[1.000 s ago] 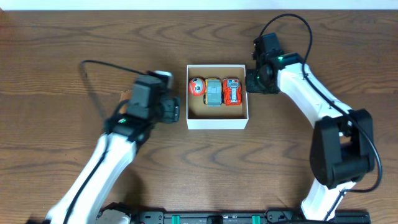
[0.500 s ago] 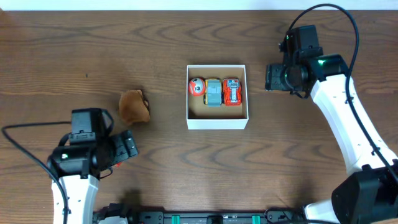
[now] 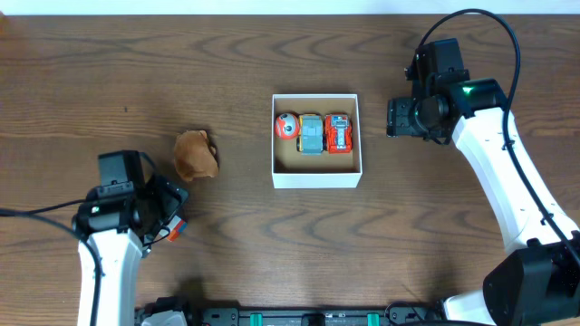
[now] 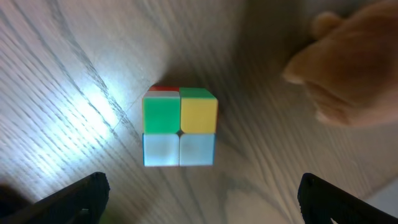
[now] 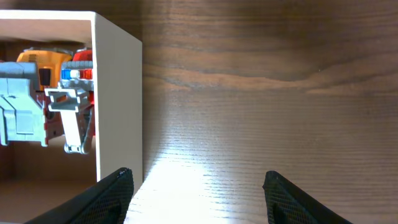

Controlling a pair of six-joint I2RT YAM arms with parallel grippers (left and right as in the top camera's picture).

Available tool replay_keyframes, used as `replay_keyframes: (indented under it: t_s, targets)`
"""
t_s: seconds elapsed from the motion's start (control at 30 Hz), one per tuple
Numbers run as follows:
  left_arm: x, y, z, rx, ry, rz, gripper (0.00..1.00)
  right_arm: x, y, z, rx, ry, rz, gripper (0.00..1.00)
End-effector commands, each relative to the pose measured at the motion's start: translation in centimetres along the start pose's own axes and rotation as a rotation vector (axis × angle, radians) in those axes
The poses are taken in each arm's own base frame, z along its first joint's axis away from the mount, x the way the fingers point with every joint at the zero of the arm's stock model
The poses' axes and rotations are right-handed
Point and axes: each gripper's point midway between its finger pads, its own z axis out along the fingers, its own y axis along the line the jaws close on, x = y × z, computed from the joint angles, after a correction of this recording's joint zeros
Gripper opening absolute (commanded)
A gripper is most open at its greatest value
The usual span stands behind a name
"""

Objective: Pack container
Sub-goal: 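Move the left gripper to the colourful cube and grasp it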

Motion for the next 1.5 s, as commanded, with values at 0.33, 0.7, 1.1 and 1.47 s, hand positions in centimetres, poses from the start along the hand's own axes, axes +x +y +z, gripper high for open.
replay_keyframes:
  t_s: [0.33,0.7,1.1,1.47]
  targets:
    - [0.5,1.1,5.7,-0.163,0.124,-0.053,0.98,0.5,-0.4,0.1,0.013,0.022,-0.026,0.7]
    - [1.2,1.8,7.7,-0.22,0.189,0.016,0.95,0.7,-0.4,0.1,0.015,0.032,-0.029,0.71]
    - [1.2,1.8,7.7,-0.221,0.191,0.023,0.54,0.8,-0.5,0.1,0.017,0.037,-0.029,0.71]
    - [0.5,1.0,7.3,-0.2,0.172,0.025,0.2,0.8,-0.6,0.1,0.021,0.035,-0.027,0.68]
